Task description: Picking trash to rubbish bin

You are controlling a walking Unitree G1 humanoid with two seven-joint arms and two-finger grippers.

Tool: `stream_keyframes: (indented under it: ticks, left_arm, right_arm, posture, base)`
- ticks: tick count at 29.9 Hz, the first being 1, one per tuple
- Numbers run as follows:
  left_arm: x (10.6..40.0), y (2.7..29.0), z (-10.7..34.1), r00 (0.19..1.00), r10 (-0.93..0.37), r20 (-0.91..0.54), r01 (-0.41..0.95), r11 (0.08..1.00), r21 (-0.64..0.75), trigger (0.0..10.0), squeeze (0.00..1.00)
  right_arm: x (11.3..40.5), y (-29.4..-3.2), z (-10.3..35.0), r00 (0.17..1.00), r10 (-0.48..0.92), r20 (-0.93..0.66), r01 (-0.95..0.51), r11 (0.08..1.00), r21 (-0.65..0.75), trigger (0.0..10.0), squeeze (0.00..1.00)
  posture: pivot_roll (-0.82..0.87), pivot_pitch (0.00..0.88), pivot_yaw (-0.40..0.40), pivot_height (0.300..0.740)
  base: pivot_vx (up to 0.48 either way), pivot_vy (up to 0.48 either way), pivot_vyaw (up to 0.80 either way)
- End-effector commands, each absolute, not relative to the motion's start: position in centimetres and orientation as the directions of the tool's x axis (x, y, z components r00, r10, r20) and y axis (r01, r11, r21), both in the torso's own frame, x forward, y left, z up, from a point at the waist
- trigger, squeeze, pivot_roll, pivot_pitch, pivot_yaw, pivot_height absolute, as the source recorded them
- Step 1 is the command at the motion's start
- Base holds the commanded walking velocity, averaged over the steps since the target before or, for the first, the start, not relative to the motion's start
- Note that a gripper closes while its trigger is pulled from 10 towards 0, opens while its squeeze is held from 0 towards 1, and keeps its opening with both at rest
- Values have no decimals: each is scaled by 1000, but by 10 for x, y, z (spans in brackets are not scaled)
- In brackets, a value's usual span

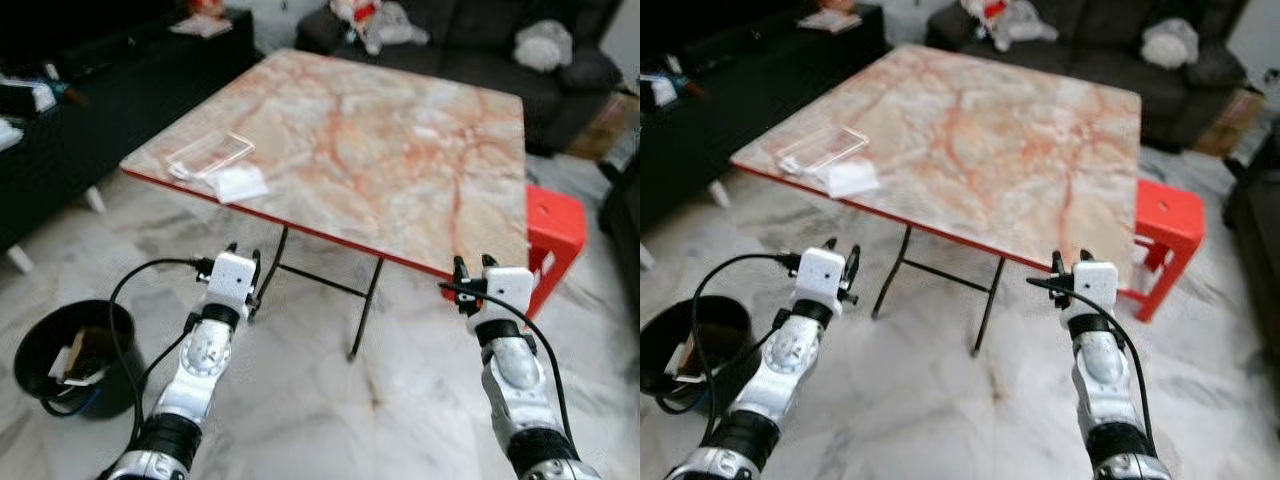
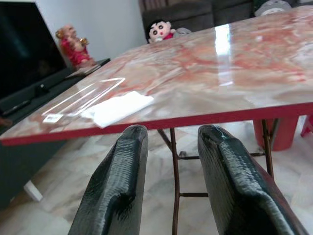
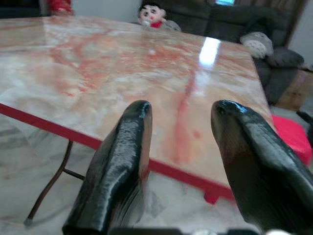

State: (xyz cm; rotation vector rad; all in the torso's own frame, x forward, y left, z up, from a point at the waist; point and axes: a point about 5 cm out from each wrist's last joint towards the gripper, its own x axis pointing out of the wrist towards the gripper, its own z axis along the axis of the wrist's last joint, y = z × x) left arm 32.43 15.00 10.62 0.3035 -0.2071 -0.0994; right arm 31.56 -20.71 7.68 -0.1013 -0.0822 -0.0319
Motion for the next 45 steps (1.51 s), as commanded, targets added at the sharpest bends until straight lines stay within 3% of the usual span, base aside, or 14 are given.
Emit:
stream_keyframes:
  ticks: [1,8,19,40,45]
  left_arm:
    - [325,146,110,970,-138,201,74,952,298,10000,0]
    - [325,145,111,969,-142,202,78,953,294,10000,0]
    - [325,139,112,969,-151,197,94,957,275,10000,0]
    - [326,136,112,969,-151,198,87,951,297,10000,0]
    - [325,135,112,969,-147,201,87,956,280,10000,0]
  right_arm:
    - [317,-210,80,995,-34,94,44,994,-104,10000,0]
    - [317,-209,80,995,-31,97,41,994,-99,10000,0]
    - [319,-202,81,995,-8,96,16,996,-84,10000,0]
    - [319,-200,80,996,-1,88,8,996,-85,10000,0]
    - [319,-199,82,995,8,99,1,996,-88,10000,0]
  posture:
    - [176,81,-57,740]
    - [176,82,-58,740]
    - [175,84,-61,740]
    - [172,84,-63,740]
    - [172,85,-65,740]
  base:
    - [0,0,-800]
    - [0,0,-700]
    - [0,0,-45]
    - [0,-27,-788]
    - [0,0,-173]
